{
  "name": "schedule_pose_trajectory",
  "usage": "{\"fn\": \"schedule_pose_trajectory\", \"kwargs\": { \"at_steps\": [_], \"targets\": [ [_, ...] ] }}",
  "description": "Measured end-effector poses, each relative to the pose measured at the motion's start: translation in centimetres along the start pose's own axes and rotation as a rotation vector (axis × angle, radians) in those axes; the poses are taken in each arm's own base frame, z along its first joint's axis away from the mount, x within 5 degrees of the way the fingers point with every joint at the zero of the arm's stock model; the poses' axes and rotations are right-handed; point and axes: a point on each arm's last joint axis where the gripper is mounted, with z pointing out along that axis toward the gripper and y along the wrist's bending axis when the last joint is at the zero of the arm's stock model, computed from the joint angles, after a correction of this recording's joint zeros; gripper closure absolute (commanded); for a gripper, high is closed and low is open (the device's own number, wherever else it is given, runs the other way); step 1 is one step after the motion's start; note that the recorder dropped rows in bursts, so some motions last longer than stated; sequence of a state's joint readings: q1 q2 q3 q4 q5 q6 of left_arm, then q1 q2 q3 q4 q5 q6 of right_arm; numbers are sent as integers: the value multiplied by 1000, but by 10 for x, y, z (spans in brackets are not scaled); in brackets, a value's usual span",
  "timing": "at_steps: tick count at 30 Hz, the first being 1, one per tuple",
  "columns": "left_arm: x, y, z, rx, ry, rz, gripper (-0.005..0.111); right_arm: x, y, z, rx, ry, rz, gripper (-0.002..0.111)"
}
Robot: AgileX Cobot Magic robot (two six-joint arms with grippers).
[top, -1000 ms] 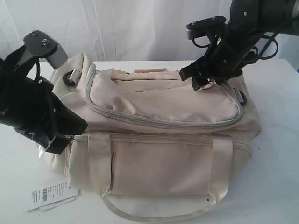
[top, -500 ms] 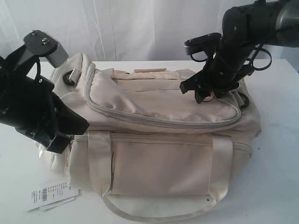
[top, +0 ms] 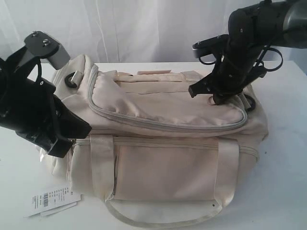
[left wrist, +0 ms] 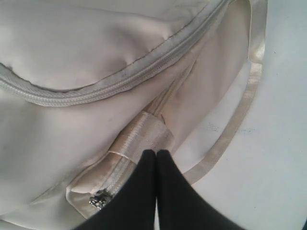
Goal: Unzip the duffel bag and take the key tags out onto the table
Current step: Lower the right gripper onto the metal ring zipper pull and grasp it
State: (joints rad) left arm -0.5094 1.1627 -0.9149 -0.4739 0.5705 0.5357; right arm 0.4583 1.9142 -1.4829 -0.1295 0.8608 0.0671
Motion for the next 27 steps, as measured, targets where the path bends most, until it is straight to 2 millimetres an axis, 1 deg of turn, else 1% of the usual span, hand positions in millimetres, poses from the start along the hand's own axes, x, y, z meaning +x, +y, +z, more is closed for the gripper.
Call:
{"fn": "schedule_pose_trajectory", "kwargs": {
  "at_steps": [2, 5, 7, 9, 10, 15, 27],
  "targets": [
    [0, 0, 0, 1, 2, 0, 107, 0, 0, 0, 2, 0, 19, 104],
    [0, 0, 0, 3, 3, 0, 107, -1, 0, -2, 1, -13, 64, 96],
    [0, 0, 0, 3, 3, 0, 107, -3, 0, -4, -3, -42, 94, 81],
    [1, 0, 0, 5, 6, 0, 107, -5, 0, -5, -10, -62, 113, 61],
    [1, 0, 0, 5, 7, 0, 107, -5, 1, -5, -20, -63, 124, 55],
    [1, 0, 0, 5, 7, 0, 107, -6, 3, -4, -39, -72, 144, 54],
    [1, -1, 0, 7, 8, 0, 107, -4, 6, 24, -38, -19, 157, 54]
  ]
}}
